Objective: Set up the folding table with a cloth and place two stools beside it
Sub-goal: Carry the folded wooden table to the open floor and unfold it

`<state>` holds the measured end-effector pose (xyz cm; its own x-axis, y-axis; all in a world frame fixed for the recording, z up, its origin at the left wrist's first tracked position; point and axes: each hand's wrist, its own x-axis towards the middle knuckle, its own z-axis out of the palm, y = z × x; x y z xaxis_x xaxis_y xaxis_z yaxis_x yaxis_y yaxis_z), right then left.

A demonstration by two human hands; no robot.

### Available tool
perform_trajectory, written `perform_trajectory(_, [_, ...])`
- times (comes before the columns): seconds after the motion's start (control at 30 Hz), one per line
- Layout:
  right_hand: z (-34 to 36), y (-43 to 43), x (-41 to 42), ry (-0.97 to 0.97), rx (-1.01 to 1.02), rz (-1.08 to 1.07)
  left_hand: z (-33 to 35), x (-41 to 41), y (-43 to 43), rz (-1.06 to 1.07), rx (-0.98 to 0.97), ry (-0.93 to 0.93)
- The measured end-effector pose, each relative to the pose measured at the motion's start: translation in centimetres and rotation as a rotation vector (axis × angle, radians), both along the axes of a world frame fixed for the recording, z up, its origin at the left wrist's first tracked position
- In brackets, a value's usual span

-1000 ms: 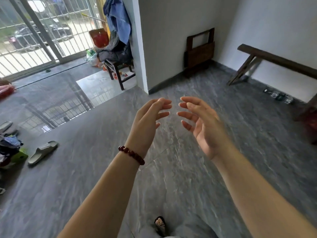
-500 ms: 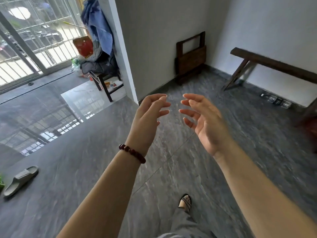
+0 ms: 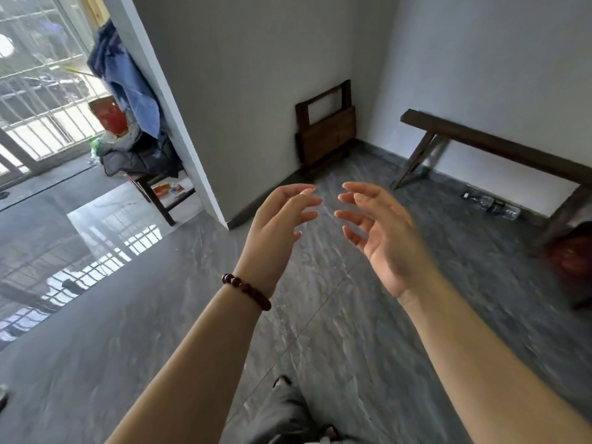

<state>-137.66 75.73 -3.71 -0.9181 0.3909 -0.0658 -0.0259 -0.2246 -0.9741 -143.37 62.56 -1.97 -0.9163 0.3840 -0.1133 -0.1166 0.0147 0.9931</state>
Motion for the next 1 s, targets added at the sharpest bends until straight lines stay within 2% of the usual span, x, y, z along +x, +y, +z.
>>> perform_trajectory(0.37, [-1.1,9.2,-14.1,-0.007,-0.007,-0.094,-1.3,-14.9,10.7,-0.095,0.034,-0.021])
perform_trajectory(0.63, [-0.1,14.8,-26.5,0.02,-0.093,-0.146,-0.6,-28.0,16.6,-0.118,0.018,-0.005])
perform_trajectory(1.0, [-2.3,23.0,-34.8,-0.022,-0.129,-0.223,-1.9,-37.3,24.5,-0.18,-0.013,-0.06])
